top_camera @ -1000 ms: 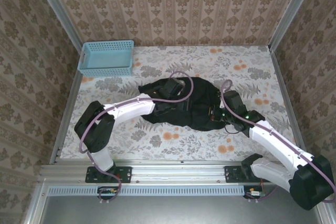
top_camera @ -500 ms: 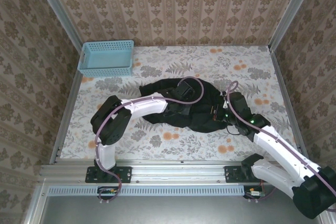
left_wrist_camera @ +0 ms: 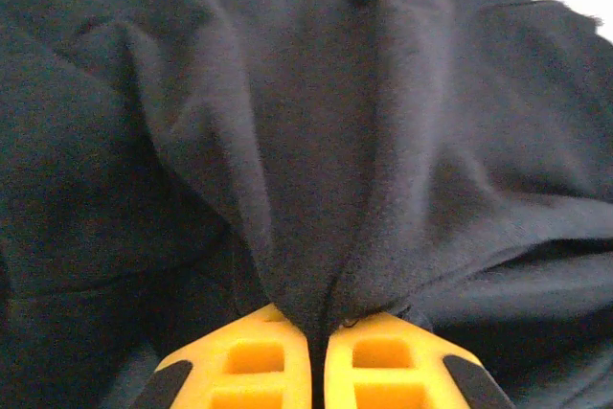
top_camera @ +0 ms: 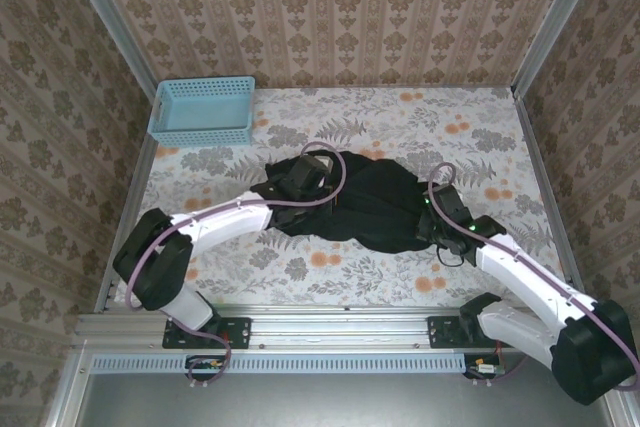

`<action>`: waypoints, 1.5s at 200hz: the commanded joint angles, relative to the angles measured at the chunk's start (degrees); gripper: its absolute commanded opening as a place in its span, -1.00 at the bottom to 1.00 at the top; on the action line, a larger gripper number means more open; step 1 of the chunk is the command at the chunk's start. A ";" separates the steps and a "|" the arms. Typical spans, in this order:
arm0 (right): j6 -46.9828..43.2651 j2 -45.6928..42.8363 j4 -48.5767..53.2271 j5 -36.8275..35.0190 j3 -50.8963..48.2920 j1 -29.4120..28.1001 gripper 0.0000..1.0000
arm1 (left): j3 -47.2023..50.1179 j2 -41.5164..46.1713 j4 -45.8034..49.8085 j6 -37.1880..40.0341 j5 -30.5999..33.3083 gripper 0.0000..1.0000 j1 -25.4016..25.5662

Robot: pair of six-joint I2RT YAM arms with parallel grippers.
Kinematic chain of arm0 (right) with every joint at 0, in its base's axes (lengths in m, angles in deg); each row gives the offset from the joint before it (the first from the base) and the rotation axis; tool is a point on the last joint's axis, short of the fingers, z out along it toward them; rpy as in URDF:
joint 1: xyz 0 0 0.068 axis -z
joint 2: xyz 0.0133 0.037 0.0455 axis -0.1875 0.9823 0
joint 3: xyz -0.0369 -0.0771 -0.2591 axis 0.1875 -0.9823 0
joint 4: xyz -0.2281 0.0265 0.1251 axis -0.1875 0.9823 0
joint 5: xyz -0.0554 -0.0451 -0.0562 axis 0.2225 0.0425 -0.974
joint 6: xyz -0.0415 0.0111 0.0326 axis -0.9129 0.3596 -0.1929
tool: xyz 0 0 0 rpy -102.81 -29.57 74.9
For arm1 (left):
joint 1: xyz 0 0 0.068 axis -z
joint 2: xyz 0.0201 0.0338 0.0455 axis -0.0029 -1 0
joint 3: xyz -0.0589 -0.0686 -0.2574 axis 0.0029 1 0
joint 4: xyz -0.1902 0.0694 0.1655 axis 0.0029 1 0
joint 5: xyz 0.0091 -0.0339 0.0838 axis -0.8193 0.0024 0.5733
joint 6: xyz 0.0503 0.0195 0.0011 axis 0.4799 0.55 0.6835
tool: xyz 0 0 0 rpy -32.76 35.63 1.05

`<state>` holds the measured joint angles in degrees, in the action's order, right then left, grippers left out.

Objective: Fold the inside-out t-shirt

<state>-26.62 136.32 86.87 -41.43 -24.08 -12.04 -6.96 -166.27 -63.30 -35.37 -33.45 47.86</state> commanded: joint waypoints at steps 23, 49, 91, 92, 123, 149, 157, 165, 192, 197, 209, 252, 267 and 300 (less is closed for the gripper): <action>-9.69 0.63 0.68 0.57 8.84 -3.82 0.03 | 5.04 0.01 -10.07 -2.52 -6.09 -1.00 0.71; -12.29 6.33 -5.12 8.38 11.95 -7.14 0.13 | 7.58 0.75 -15.34 -3.75 -8.68 -1.00 0.72; -12.17 17.82 -15.66 13.55 13.19 -11.19 0.05 | 8.75 1.80 -17.17 -4.31 -8.94 -1.00 0.76; -12.14 18.05 -15.94 13.65 13.18 -11.22 0.04 | 8.78 1.87 -17.14 -4.32 -8.91 -1.00 0.76; -11.11 24.06 -23.98 18.63 13.34 -11.34 -0.06 | 10.88 1.94 -20.72 -5.83 -10.31 -0.99 0.34; -9.33 27.21 -26.29 17.36 13.46 -11.43 -0.04 | 11.54 1.88 -21.32 -6.43 -10.60 -0.99 0.07; -9.12 28.45 -27.49 17.58 13.27 -11.42 -0.05 | 11.80 1.91 -21.69 -6.39 -10.64 -0.99 0.02; -8.57 29.60 -28.73 18.59 13.37 -11.43 -0.08 | 12.06 1.75 -22.01 -6.56 -10.78 -0.98 -0.03; -6.54 31.45 -31.59 21.81 13.61 -11.82 -0.31 | 12.20 1.17 -22.51 -6.82 -11.23 -0.98 -0.17; -6.35 31.27 -31.73 22.07 13.64 -11.85 -0.34 | 12.33 1.15 -22.62 -6.87 -11.09 -0.97 -0.22; -5.99 30.36 -31.75 22.54 13.53 -11.87 -0.39 | 12.60 1.17 -22.65 -6.93 -10.83 -0.97 -0.31; -3.97 27.04 -31.83 23.79 11.62 -11.87 -0.28 | 14.29 2.23 -22.03 -7.18 -9.09 -0.87 -1.06; -2.94 28.29 -33.05 24.47 11.09 -11.95 -0.27 | 15.25 2.69 -21.97 -7.95 -8.41 -0.70 -1.25; -2.34 30.89 -33.55 23.38 10.97 -12.19 -0.29 | 16.48 4.25 -17.47 -8.31 -4.72 -0.46 -1.12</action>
<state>-30.36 165.33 54.58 -18.90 -12.27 -23.65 8.41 -164.74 -83.41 -42.93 -41.49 46.99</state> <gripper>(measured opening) 0.359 0.249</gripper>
